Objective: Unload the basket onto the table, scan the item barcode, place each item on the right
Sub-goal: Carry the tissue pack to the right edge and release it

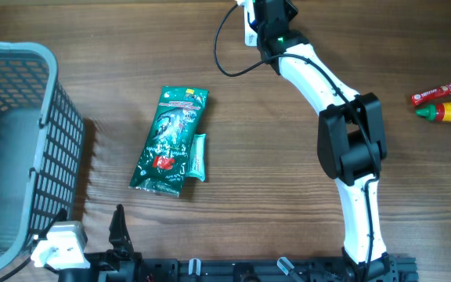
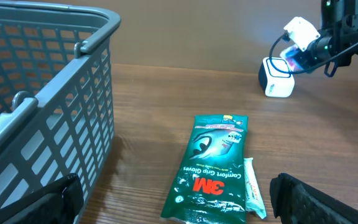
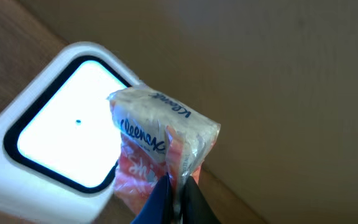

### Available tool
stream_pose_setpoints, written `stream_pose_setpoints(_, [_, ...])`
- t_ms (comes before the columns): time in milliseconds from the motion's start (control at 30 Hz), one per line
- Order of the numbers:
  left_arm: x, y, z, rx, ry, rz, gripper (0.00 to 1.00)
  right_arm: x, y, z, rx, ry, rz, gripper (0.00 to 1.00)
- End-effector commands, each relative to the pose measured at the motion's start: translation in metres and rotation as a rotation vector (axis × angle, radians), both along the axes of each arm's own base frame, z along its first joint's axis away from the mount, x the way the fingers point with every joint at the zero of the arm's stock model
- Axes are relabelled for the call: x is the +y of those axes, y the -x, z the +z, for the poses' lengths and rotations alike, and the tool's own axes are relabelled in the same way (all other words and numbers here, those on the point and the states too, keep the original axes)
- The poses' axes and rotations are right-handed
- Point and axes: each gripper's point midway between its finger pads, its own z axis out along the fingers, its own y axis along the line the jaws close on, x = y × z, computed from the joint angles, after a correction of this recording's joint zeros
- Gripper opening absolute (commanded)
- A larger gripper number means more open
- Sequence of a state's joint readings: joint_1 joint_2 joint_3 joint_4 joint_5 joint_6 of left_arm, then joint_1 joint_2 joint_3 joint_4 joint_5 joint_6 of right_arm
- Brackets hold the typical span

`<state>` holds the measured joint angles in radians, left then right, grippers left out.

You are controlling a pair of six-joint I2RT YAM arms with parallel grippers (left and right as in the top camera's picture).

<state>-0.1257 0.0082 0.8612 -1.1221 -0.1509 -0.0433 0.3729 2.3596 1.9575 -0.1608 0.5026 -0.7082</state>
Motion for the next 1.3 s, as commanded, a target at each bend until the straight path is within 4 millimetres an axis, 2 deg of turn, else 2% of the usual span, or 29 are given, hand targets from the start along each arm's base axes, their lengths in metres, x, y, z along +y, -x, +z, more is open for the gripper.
stream_pose_setpoints(0, [0.0,0.001,0.001,-0.006,0.005,0.002,1.0,-0.04,0.01,0.099,-0.141,-0.104,-0.12,0.04])
stream_pose_setpoints(67, [0.0,0.001,0.001,-0.006,0.005,0.002,1.0,-0.08,0.018,0.122,-0.163,-0.161,-0.221,0.04])
stream_pose_setpoints(133, [0.0,0.001,0.001,-0.006,0.005,0.002,1.0,-0.141,0.027,0.129,-0.173,-0.206,-0.381,0.04])
stream_pose_setpoints(167, [0.0,0.001,0.001,-0.006,0.005,0.002,1.0,-0.196,0.036,0.12,-0.16,-0.239,-0.524,0.04])
stream_pose_setpoints(233, [0.0,0.001,0.001,-0.006,0.005,0.002,1.0,-0.265,0.055,0.097,-0.138,-0.32,-0.713,0.04])
stream_pose_setpoints(333, [0.0,0.001,0.001,-0.006,0.005,0.002,1.0,-0.329,0.078,0.059,-0.059,-0.475,-0.828,0.04])
stream_pose_setpoints(433, [0.0,0.001,0.001,-0.006,0.005,0.002,1.0,-0.376,0.102,0.014,0.028,-0.668,-0.933,0.04])
stream_pose_setpoints(500, [0.0,0.001,0.001,-0.006,0.005,0.002,1.0,-0.4,0.119,-0.019,0.085,-0.774,-1.012,0.04])
stream_pose_setpoints(633, [0.0,0.001,0.001,-0.006,0.005,0.002,1.0,-0.412,0.137,-0.062,0.2,-0.946,-1.046,0.05])
stream_pose_setpoints(667, [0.0,0.001,0.001,-0.006,0.005,0.002,1.0,-0.416,0.142,-0.063,0.198,-0.957,-1.076,0.06])
stream_pose_setpoints(700, [0.0,0.001,0.001,-0.006,0.005,0.002,1.0,-0.42,0.145,-0.064,0.191,-0.962,-1.101,0.14])
stream_pose_setpoints(767, [0.0,0.001,0.001,-0.006,0.005,0.002,1.0,-0.421,0.149,-0.06,0.195,-0.963,-1.107,0.86])
stream_pose_setpoints(800, [0.0,0.001,0.001,-0.006,0.005,0.002,1.0,-0.42,0.15,-0.054,0.193,-0.966,-1.106,1.0])
stream_pose_setpoints(900, [0.0,0.001,0.001,-0.006,0.005,0.002,1.0,-0.406,0.147,-0.016,0.153,-1.031,-1.051,1.0])
stream_pose_setpoints(933, [0.0,0.001,0.001,-0.006,0.005,0.002,1.0,-0.396,0.147,0.008,0.12,-1.09,-1.037,1.0])
stream_pose_setpoints(1000, [0.0,0.001,0.001,-0.006,0.005,0.002,1.0,-0.354,0.149,0.056,0.118,-1.269,-0.969,1.0])
stream_pose_setpoints(1033, [0.0,0.001,0.001,-0.006,0.005,0.002,1.0,-0.337,0.151,0.069,0.138,-1.331,-0.941,1.0])
stream_pose_setpoints(1067, [0.0,0.001,0.001,-0.006,0.005,0.002,1.0,-0.31,0.153,0.085,0.179,-1.416,-0.897,1.0])
stream_pose_setpoints(1100, [0.0,0.001,0.001,-0.006,0.005,0.002,1.0,-0.267,0.157,0.103,0.276,-1.512,-0.795,1.0])
stream_pose_setpoints(1133, [0.0,0.001,0.001,-0.006,0.005,0.002,1.0,-0.232,0.159,0.113,0.366,-1.568,-0.7,1.0])
stream_pose_setpoints(1200, [0.0,0.001,0.001,-0.006,0.005,0.002,1.0,-0.175,0.165,0.119,0.533,-1.628,-0.58,1.0])
stream_pose_setpoints(1267, [0.0,0.001,0.001,-0.006,0.005,0.002,1.0,-0.124,0.174,0.109,0.666,-1.6,-0.533,1.0])
